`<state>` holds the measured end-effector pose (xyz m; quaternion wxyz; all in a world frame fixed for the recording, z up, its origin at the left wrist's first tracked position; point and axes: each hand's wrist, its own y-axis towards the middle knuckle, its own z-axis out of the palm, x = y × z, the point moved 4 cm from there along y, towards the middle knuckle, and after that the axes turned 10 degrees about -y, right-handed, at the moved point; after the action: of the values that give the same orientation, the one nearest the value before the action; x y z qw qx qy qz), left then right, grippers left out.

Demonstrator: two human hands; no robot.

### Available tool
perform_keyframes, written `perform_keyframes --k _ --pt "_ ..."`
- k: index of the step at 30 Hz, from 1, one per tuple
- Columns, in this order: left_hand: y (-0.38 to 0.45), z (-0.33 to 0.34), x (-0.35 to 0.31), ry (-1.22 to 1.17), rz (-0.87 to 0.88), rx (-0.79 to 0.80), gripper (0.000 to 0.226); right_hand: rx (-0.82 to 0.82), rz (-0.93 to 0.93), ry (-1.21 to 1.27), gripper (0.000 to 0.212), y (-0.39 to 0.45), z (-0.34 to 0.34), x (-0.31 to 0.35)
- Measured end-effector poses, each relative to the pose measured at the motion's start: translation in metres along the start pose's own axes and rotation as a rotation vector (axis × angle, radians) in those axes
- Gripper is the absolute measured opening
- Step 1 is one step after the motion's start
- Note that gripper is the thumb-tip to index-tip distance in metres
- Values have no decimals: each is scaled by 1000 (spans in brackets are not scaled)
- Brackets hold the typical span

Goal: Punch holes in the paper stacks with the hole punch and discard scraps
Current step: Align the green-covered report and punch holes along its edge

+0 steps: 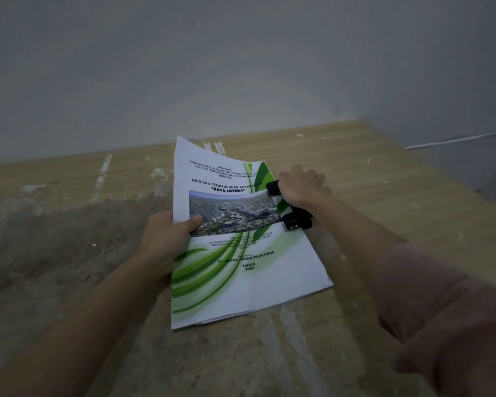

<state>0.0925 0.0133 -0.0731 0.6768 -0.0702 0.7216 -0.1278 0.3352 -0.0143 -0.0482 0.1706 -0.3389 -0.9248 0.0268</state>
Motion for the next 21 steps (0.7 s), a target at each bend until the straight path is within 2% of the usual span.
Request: perform_keyframes --k 7,21 --pt "2 1 1 19 32 11 16 -86 23 -82 48 3 3 1" --pt "2 0 1 -25 45 31 14 -83 47 -129 50 0 4 -4"
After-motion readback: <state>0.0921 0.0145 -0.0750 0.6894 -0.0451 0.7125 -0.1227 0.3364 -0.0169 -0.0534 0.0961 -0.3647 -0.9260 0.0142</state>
